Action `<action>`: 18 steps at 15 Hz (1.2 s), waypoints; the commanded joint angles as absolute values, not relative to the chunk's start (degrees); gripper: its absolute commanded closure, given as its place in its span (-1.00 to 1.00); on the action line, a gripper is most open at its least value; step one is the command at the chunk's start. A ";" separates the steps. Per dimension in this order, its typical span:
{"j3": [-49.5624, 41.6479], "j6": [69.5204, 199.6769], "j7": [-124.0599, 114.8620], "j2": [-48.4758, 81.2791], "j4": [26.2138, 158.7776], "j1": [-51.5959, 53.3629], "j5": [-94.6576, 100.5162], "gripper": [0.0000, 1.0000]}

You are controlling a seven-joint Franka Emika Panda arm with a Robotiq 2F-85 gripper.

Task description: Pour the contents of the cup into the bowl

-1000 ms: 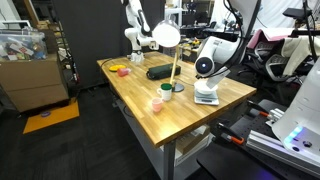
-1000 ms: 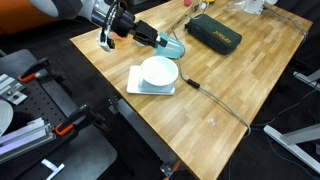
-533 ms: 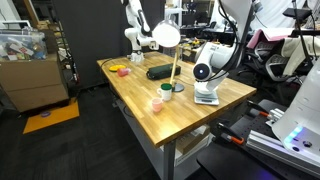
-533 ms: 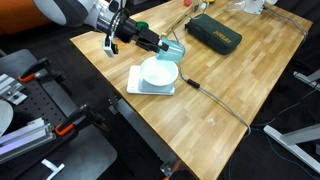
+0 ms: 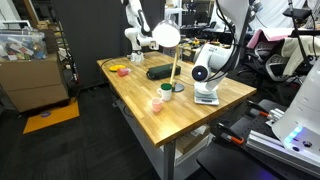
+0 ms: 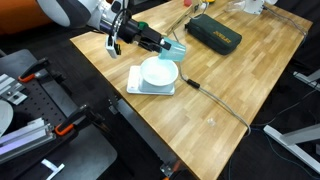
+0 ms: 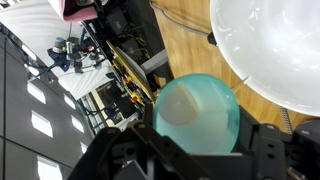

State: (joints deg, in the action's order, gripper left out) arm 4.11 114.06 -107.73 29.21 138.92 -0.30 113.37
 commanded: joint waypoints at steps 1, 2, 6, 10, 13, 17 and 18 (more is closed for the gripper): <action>4.59 111.57 -106.14 29.50 138.69 -0.47 113.90 -0.03; 4.59 111.35 -105.88 29.48 138.69 -0.46 113.95 -0.03; 4.61 110.35 -104.79 29.51 138.67 -0.44 113.92 -0.03; 4.65 109.83 -104.04 29.44 138.63 -0.40 113.96 -0.03; 4.71 109.49 -103.53 29.30 138.60 -0.33 114.09 -0.03; 4.78 108.64 -102.54 29.12 138.55 -0.21 114.31 -0.03; 4.80 108.33 -102.29 29.07 138.56 -0.16 114.38 -0.03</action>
State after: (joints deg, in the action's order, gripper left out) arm 4.34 110.26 -103.90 29.21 138.55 -0.16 113.51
